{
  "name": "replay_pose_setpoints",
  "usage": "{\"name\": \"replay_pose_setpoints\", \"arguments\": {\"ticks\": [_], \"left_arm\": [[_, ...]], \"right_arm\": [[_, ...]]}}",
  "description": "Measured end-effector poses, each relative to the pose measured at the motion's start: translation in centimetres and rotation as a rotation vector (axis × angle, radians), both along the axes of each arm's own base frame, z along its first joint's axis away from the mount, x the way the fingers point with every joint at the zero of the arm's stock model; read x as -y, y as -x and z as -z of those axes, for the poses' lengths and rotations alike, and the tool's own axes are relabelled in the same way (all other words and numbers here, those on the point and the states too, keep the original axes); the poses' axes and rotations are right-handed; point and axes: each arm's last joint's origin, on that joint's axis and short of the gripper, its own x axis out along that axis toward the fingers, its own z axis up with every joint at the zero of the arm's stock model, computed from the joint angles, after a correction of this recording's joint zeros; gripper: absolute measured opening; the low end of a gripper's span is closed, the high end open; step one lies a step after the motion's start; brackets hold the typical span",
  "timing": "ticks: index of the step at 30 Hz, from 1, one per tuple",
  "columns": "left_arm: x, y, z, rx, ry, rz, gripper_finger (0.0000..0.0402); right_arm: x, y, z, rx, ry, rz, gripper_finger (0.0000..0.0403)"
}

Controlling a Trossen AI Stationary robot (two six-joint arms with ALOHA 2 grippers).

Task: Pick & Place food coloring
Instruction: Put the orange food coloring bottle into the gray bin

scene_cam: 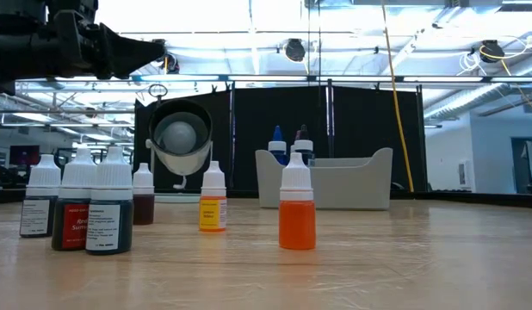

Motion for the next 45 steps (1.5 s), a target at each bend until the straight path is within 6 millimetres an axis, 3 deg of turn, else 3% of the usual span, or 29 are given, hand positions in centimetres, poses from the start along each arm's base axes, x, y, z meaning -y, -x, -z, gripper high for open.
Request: {"name": "replay_pose_setpoints", "arguments": {"ticks": [7,13,16,22,26,33,45], "left_arm": [[0.0,0.0,0.0,0.000,0.000,0.001,0.0047],[0.0,0.0,0.0,0.002,0.019,0.005,0.0047],[0.0,0.0,0.0,0.004,0.023,0.006,0.0047],[0.0,0.0,0.1,-0.006,0.022,0.007,0.0047],[0.0,-0.1,0.3,-0.033,0.020,0.007,0.0047],[0.0,-0.1,0.4,-0.041,0.033,0.010,0.0047],[0.0,-0.1,0.4,-0.039,0.044,0.012,0.0047]], "right_arm": [[-0.4,0.2,1.8,-0.057,-0.074,0.023,0.0185],[0.9,0.4,4.4,-0.115,-0.089,0.069,0.0228],[2.0,0.4,5.2,-0.106,-0.121,0.079,0.0236],[4.1,0.4,6.4,-0.094,-0.267,-0.073,0.0238],[5.4,0.3,7.2,-0.120,-0.302,-0.050,0.0234],[5.9,-0.2,8.3,-0.129,-0.288,-0.031,0.0237],[6.3,-0.7,8.2,-0.112,-0.322,-0.053,0.0237]]}}
